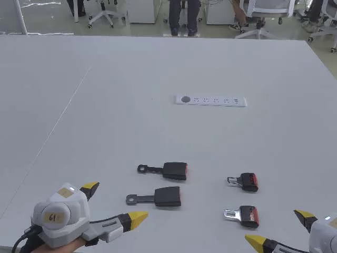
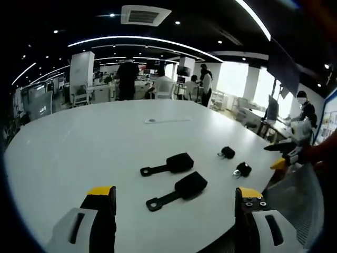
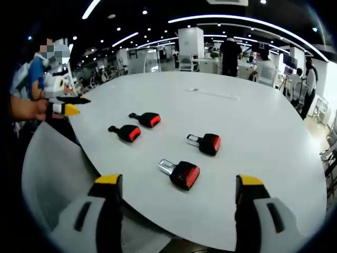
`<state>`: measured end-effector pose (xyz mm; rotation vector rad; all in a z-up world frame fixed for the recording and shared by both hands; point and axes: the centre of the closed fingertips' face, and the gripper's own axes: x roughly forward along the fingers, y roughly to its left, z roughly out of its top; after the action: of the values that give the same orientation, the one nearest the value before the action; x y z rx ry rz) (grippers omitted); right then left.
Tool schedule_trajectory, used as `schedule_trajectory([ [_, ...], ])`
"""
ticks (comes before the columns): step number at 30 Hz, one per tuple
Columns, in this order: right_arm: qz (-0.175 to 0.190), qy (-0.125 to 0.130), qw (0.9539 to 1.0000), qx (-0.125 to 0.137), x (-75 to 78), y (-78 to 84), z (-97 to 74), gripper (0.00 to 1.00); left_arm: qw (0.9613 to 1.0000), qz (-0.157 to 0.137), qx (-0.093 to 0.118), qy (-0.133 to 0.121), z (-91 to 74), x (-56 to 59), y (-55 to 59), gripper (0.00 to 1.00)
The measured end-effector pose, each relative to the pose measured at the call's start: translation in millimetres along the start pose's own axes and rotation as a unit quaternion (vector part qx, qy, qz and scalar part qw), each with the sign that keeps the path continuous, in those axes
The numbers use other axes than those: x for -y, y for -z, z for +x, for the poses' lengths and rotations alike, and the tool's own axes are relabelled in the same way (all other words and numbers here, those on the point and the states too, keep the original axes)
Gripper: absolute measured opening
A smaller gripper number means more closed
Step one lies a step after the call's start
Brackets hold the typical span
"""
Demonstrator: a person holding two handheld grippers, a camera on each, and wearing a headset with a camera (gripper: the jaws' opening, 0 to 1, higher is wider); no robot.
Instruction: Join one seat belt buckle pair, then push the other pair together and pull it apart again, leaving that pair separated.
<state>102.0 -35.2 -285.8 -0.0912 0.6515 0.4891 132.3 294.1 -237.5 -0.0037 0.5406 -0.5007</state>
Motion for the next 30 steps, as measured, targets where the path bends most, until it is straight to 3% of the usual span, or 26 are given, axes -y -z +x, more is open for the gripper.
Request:
schedule_trajectory([
  [30, -0.003, 0.004, 1.0000, -0.001, 0.6, 2.7, -1.1, 0.90, 1.0000, 0.001, -0.003, -0.001, 1.0, -0.6, 3.6, 0.95],
])
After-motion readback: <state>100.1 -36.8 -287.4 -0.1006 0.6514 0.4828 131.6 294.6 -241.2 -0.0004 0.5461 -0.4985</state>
